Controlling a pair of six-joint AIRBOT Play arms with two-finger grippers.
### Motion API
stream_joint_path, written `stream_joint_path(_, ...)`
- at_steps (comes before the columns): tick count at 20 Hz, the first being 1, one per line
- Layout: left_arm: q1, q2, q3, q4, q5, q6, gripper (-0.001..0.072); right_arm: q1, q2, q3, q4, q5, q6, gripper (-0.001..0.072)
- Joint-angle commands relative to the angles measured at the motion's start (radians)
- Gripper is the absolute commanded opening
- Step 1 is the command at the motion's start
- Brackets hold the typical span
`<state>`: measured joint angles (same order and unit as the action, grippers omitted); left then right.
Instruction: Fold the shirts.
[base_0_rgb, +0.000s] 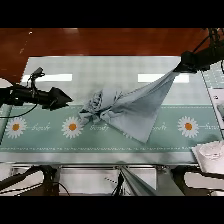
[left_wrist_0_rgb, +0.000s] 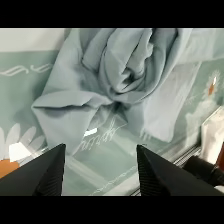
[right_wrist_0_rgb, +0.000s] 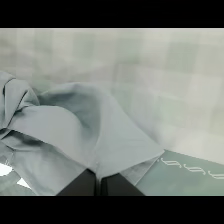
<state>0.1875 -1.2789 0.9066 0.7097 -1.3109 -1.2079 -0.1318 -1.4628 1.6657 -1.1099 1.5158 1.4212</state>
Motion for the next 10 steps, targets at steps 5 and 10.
stream_joint_path(5, -0.109, -0.101, -0.006, 0.13, 0.01, 0.019, 0.0549, 0.0, -0.001, 0.001, 0.0, -0.007, -0.005, 0.0023)
stream_joint_path(10, -0.116, -0.216, -0.006, 0.121, 0.021, 0.018, 0.0672, 0.0, -0.001, 0.001, 0.0, -0.007, -0.005, 0.0023)
